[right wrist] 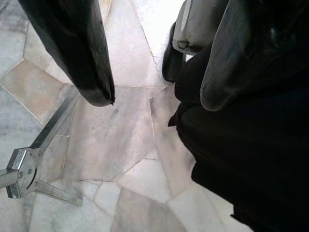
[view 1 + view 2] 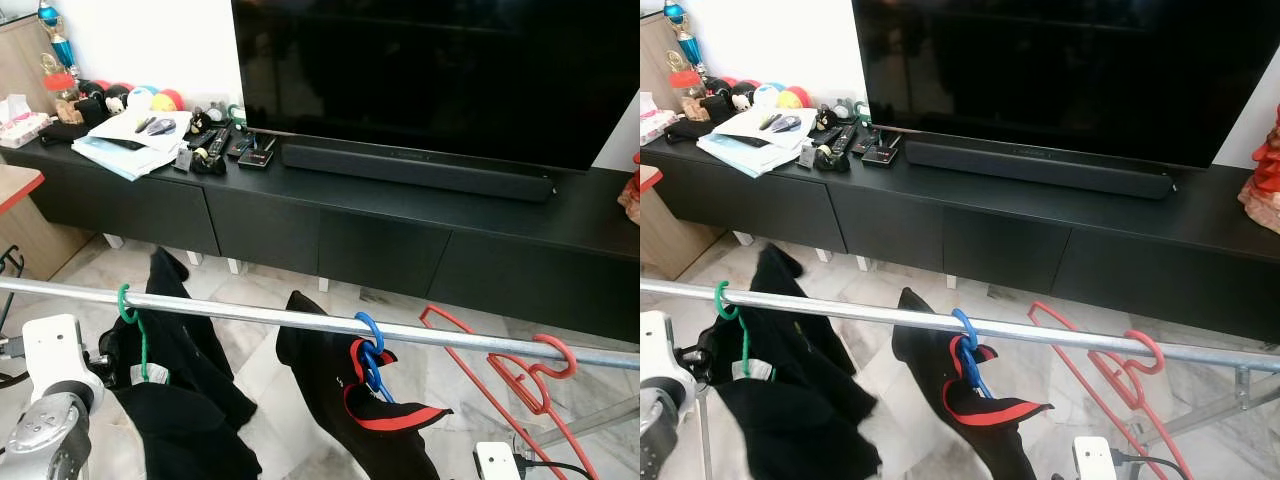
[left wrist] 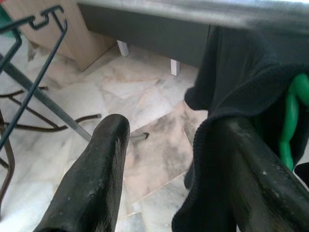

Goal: Hang hanger

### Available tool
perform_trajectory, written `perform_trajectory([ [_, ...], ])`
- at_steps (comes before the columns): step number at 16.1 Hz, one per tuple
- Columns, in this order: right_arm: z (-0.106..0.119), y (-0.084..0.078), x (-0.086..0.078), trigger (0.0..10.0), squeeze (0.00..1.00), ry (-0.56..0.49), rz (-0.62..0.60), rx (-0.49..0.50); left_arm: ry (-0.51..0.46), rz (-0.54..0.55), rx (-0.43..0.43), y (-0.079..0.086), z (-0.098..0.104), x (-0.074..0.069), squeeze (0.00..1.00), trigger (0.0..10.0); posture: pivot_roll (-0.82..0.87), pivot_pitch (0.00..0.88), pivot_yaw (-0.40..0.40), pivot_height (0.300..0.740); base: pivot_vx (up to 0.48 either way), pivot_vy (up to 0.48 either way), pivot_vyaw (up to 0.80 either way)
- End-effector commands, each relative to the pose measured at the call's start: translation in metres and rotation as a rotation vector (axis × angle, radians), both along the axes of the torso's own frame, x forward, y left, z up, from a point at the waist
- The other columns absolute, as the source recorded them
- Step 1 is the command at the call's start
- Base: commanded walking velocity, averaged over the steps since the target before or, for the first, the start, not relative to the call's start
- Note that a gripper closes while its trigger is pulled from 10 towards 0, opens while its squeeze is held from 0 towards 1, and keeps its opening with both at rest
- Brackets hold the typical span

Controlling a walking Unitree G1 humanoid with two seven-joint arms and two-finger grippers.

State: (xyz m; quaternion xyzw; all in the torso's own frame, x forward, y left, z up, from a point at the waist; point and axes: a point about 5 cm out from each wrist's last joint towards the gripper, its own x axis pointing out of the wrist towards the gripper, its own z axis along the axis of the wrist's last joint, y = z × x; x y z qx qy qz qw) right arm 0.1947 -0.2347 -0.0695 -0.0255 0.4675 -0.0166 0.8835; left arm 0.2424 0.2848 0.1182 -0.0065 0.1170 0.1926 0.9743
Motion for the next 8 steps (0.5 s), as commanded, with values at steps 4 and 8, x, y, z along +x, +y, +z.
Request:
perform_trajectory([
  [4, -0.002, 0.001, -0.003, 10.0, 0.0, 0.015, -0.002, 0.004, -0.065, -0.131, -0.012, -0.008, 0.014, 0.002, 0.0, 10.0, 0.09, 0.091, 0.018, 0.74, 0.0, 0.0, 0.0],
  [8, -0.002, 0.001, -0.003, 10.0, 0.0, 0.015, -0.002, 0.004, -0.029, -0.326, 0.002, -0.012, 0.027, 0.002, 0.0, 10.0, 0.09, 0.093, 0.018, 0.74, 0.0, 0.0, 0.0],
])
